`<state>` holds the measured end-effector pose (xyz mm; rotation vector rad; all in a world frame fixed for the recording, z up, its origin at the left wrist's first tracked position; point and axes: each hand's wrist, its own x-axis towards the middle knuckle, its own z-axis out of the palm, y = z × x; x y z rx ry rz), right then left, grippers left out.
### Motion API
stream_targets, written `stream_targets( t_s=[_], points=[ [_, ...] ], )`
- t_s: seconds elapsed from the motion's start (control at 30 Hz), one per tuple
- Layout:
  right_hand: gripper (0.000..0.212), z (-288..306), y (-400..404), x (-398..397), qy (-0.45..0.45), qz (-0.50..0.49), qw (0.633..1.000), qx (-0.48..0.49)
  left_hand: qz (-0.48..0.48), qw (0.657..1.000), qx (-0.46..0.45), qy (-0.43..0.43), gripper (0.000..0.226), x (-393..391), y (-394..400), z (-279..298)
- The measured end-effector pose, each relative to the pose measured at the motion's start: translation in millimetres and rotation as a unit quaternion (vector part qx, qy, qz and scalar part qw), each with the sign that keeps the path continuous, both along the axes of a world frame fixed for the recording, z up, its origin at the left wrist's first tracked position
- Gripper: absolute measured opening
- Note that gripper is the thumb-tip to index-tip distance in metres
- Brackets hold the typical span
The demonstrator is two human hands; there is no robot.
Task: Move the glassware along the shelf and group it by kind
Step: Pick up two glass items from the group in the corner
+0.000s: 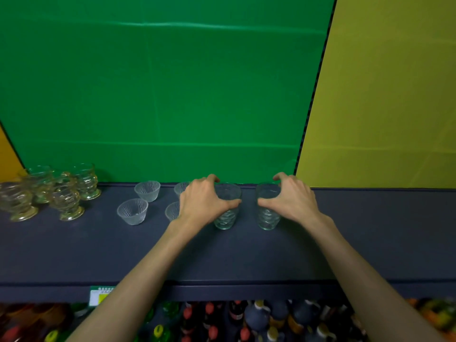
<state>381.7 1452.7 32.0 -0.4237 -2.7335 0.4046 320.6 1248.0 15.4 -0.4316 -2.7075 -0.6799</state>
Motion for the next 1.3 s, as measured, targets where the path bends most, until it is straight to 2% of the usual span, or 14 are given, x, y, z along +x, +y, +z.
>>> stream_targets(
  t_s=[0.1, 0.27, 0.33, 0.43, 0.63, 0.8, 0.97, 1.1, 1.23, 1.3],
  points=[
    [0.090, -12, 4, -2, 0.013, 0.001, 0.999, -0.037, -0.021, 0.997, 0.065, -0.031, 0.093, 0, 0, -10],
    [0.122, -31, 6, 1, 0.011, 0.019, 0.978, -0.205, -0.042, 0.967, 0.209, -0.141, 0.103, 5, 0, -28],
    [0.118, -41, 4, 3, 0.025, 0.017, 0.971, -0.237, -0.037, 0.959, 0.229, -0.162, 0.099, 4, 0, -34],
    [0.102, -49, 3, 5, 0.066, -0.005, 0.962, -0.264, -0.037, 0.959, 0.232, -0.160, 0.093, 4, -1, -38],
    [0.086, -64, -4, 22, 0.088, 0.014, 0.949, -0.304, -0.052, 0.959, 0.233, -0.154, 0.089, 20, -3, -43],
    [0.082, -68, -4, 36, 0.092, 0.031, 0.943, -0.318, -0.050, 0.958, 0.241, -0.145, 0.090, 37, -4, -47],
    [0.083, -65, -4, 49, 0.081, 0.042, 0.944, -0.316, -0.044, 0.957, 0.244, -0.153, 0.094, 49, -2, -48],
    [0.089, -60, -3, 58, 0.062, 0.048, 0.949, -0.305, -0.039, 0.959, 0.235, -0.156, 0.106, 59, -4, -45],
    [0.117, -48, 0, 69, 0.030, 0.074, 0.955, -0.287, -0.039, 0.965, 0.205, -0.157, 0.119, 69, -13, -36],
    [0.119, -37, 0, 72, 0.031, 0.084, 0.965, -0.245, -0.036, 0.972, 0.182, -0.145, 0.125, 73, -21, -28]
  ],
)
